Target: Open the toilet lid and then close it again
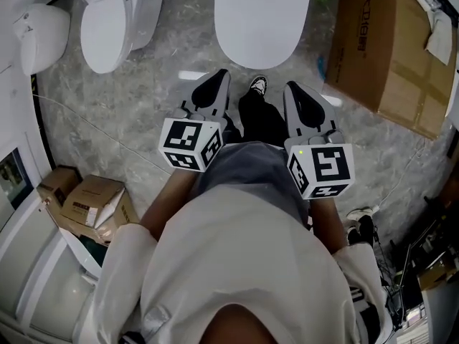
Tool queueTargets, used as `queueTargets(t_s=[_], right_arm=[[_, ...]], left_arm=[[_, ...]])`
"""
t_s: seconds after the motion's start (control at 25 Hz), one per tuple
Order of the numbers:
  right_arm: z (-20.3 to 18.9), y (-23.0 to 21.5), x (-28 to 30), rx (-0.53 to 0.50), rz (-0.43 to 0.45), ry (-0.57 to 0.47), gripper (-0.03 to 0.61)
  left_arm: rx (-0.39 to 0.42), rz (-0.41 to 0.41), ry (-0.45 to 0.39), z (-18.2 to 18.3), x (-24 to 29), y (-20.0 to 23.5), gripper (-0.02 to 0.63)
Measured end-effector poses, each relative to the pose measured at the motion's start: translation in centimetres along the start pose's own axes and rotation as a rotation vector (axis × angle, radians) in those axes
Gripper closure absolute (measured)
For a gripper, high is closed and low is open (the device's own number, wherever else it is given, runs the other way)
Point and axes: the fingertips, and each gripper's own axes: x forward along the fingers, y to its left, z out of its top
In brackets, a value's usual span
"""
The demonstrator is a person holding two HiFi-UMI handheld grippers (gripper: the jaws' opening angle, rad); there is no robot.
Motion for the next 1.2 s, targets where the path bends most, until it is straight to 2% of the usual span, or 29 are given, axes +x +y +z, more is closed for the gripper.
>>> queueTargets(t_s=[0.48, 0.96, 1.2], right_arm=[[-2.5, -1.0, 3.0, 0.001, 0.108, 0.062, 0.568], [-3.4, -1.3, 5.8, 0.019, 0.107, 0.074, 0.568], [-4.3, -0.7, 7.8, -0.030, 0.123, 0.086, 0.568]], left_arm=[[-0.081, 0.083, 0.035, -3.4, 3.4, 2.4, 0.604], [-0.167, 0.087, 0.068, -7.5, 5.2, 5.7, 0.604], [-0.207, 0.074, 0.054, -9.5, 6.3, 8.0, 0.604]])
